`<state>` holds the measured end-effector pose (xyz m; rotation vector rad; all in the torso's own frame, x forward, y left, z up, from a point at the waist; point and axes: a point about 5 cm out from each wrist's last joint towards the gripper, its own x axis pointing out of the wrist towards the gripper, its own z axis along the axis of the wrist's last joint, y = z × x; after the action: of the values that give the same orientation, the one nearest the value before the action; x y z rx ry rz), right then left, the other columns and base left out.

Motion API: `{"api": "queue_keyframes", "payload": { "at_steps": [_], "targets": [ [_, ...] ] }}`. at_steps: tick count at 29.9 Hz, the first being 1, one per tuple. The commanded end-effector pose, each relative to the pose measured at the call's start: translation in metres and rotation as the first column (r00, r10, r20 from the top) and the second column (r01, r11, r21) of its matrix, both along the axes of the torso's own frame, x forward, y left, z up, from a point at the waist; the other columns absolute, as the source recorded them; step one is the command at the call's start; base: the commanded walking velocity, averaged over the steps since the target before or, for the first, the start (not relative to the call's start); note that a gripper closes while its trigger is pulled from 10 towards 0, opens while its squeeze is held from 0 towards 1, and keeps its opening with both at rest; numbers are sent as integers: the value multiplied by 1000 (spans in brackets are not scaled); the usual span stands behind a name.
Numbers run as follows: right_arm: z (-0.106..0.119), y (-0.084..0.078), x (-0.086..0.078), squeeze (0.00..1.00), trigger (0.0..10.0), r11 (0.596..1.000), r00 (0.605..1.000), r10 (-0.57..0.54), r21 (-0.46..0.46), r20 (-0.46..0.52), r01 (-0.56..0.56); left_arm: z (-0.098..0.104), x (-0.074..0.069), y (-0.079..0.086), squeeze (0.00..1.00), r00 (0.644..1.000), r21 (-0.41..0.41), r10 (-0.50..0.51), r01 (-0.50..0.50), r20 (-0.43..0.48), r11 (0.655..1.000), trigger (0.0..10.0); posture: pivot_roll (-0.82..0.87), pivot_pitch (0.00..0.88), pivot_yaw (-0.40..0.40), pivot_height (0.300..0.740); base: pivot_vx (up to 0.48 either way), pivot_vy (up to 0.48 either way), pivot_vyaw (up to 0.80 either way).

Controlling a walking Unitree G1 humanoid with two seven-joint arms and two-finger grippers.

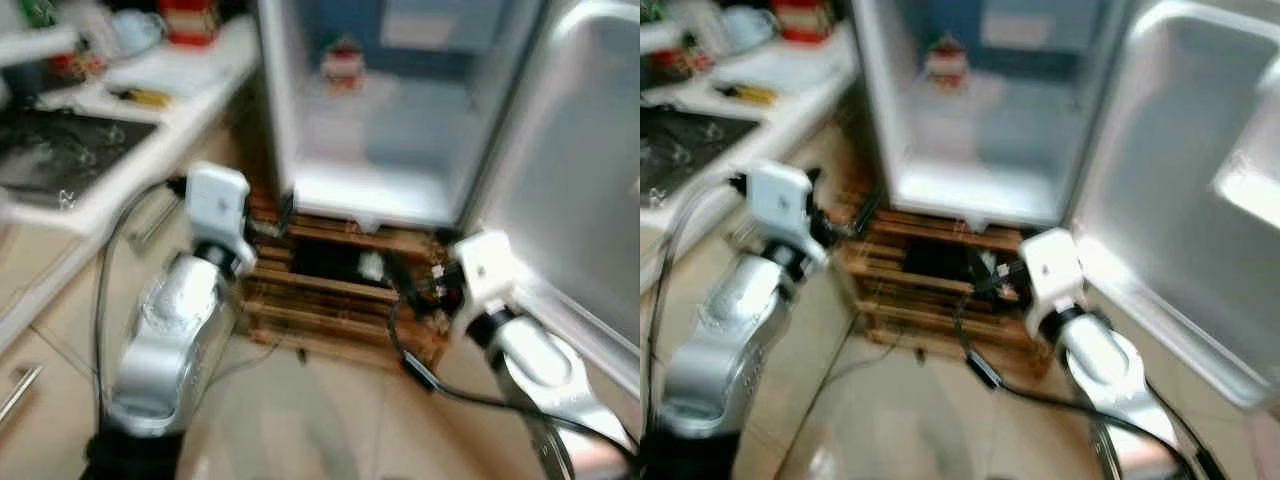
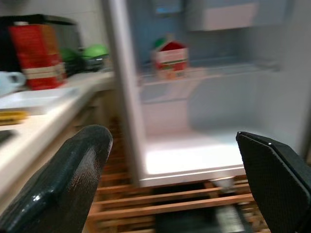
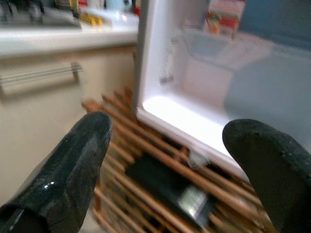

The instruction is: Restocking fridge

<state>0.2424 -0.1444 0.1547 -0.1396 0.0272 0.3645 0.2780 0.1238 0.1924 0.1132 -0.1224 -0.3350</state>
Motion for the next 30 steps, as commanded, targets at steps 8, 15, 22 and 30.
{"api": "queue_keyframes", "payload": {
  "at_steps": [8,15,22,30],
  "targets": [
    [3,-7,5,0,10000,998,999,-43,42,-5,43,0,0,4,0,999,26,36,-36,13,999,10000,-23,0,-20,740,0,0,0],
    [9,4,4,0,10000,1000,999,18,6,28,-18,2,1,2,0,1000,18,21,-21,13,1000,10000,-40,0,-4,740,0,-339,535],
    [9,9,5,0,10000,999,998,50,1,28,-50,2,2,4,0,999,17,41,-41,11,999,10000,-30,0,-11,740,0,-480,800],
    [11,12,9,0,10000,997,996,81,-16,38,-80,0,3,8,0,996,-46,72,-75,-53,996,10000,-24,0,-17,740,0,-300,800]
  ]
}}
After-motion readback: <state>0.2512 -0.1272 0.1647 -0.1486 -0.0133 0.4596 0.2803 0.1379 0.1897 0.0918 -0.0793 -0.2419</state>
